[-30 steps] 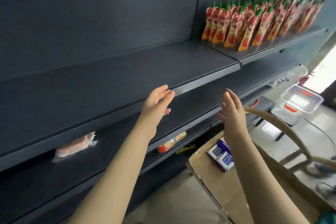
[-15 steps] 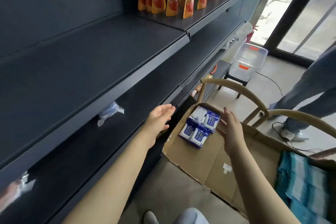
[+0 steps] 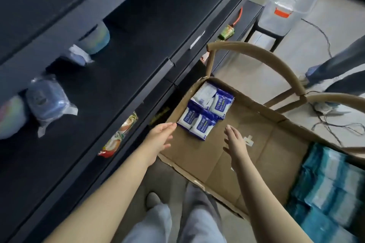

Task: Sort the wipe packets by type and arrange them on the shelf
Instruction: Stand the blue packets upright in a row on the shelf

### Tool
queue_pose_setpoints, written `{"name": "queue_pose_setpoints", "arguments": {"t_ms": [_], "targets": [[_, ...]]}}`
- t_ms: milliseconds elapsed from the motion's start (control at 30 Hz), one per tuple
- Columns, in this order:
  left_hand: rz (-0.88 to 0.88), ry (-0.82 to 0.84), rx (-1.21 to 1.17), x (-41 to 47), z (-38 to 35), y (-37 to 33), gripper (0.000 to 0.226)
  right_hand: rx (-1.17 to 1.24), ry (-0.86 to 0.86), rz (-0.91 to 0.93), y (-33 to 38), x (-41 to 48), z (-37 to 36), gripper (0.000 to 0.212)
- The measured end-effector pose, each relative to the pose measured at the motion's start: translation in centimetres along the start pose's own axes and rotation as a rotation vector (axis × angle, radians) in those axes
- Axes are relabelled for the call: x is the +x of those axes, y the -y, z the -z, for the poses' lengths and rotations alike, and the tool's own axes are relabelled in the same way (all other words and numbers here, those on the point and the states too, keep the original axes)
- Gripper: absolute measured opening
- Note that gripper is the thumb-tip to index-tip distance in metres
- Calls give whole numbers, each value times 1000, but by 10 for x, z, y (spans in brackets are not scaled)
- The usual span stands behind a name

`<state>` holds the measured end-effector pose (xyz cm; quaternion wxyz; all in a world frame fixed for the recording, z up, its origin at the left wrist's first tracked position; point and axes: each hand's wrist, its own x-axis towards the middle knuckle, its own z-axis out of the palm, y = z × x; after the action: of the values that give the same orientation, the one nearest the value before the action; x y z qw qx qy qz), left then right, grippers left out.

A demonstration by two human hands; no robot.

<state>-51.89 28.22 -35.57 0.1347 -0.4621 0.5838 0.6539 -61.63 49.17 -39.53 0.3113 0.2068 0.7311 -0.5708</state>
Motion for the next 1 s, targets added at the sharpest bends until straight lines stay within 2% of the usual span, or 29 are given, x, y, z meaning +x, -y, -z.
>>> {"name": "queue_pose_setpoints", "arguments": {"t_ms": [133, 267, 400, 500, 700, 867, 1000], "targets": [[126, -59, -47, 60, -27, 24, 33, -74, 62, -69, -20, 65, -1, 48], [250, -111, -89, 119, -51, 44, 49, -146, 131, -109, -43, 123, -8, 47], [325, -157, -186, 166, -69, 53, 62, -128, 139, -159, -60, 164, -18, 54], [362, -190, -302, 190, -81, 54, 68, -71, 133, -194, -71, 180, -25, 51], [397, -254, -496, 219, -92, 53, 62, 30, 66, -189, -84, 188, -36, 34], [444, -306, -617, 226, -95, 56, 42, 42, -3, -212, -92, 191, -44, 43], [419, -318, -604, 234, -94, 59, 39, 66, 8, -261, -87, 197, -46, 41]]}}
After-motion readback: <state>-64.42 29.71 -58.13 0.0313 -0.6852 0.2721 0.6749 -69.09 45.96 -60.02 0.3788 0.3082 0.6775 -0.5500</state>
